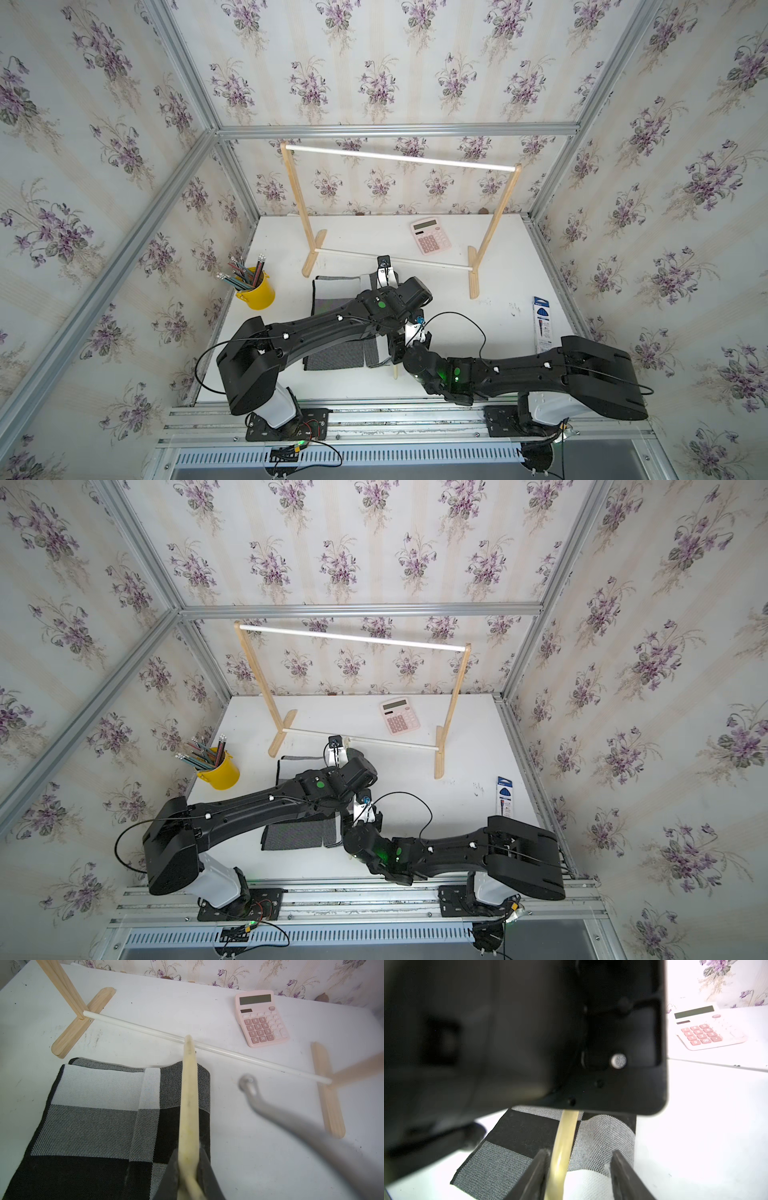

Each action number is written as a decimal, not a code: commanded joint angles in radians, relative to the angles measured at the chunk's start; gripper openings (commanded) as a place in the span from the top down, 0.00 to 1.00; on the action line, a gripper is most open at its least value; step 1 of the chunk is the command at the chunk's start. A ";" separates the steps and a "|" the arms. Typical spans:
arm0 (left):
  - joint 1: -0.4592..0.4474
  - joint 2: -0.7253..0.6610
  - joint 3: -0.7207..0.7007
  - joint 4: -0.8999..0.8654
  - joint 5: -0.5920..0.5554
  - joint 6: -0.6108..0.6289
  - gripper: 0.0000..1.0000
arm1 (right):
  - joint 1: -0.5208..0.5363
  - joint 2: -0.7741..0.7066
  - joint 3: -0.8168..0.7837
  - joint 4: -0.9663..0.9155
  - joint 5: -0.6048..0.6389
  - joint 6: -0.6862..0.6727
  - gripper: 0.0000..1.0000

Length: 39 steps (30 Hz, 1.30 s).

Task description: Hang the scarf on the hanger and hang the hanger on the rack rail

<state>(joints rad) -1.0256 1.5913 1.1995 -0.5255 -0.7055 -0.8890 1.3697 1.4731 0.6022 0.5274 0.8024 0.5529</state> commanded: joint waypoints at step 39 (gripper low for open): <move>-0.007 -0.119 0.019 -0.119 -0.086 0.066 0.32 | -0.028 0.067 0.011 0.039 -0.056 0.067 1.00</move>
<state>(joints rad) -1.0302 1.4853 1.1912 -0.5930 -0.7654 -0.8295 1.3472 1.5341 0.6102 0.5945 0.7403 0.6155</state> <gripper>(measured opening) 0.650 0.135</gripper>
